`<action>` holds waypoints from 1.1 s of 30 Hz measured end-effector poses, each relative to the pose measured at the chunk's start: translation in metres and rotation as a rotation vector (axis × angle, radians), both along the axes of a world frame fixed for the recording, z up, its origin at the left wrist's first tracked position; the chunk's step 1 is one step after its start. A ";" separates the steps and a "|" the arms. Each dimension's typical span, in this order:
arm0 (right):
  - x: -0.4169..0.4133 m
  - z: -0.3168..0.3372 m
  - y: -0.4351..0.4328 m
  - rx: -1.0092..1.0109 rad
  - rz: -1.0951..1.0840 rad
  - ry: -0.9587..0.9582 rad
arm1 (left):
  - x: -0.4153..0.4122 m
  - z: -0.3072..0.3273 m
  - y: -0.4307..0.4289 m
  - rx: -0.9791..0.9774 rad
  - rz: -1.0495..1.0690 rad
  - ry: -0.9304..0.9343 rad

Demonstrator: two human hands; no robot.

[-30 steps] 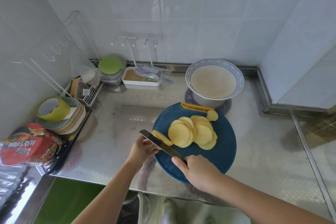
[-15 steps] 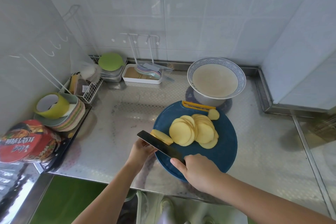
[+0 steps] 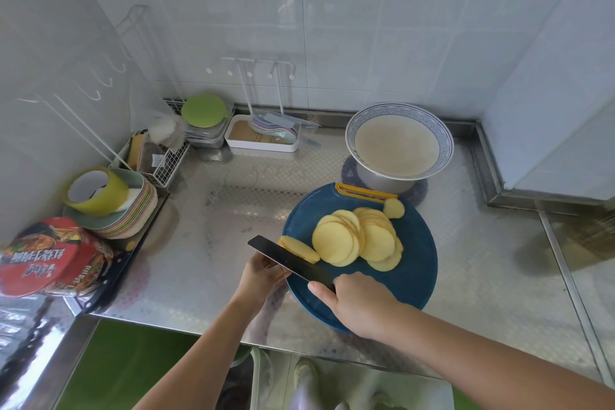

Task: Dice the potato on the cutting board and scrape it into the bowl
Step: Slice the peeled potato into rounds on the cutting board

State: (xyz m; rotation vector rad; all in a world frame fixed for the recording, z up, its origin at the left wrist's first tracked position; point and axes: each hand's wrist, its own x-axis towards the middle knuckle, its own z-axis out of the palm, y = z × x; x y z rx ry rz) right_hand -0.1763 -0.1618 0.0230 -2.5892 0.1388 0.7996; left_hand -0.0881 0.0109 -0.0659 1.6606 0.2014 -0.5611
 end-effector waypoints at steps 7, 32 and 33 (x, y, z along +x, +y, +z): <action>0.013 -0.008 0.006 0.088 -0.045 0.000 | 0.001 0.002 0.001 -0.060 0.037 0.064; -0.020 -0.041 -0.002 0.278 -0.266 0.054 | 0.002 0.018 -0.005 -0.177 -0.022 0.089; -0.018 -0.043 -0.001 0.293 -0.279 0.051 | 0.003 0.018 -0.004 -0.187 -0.023 0.092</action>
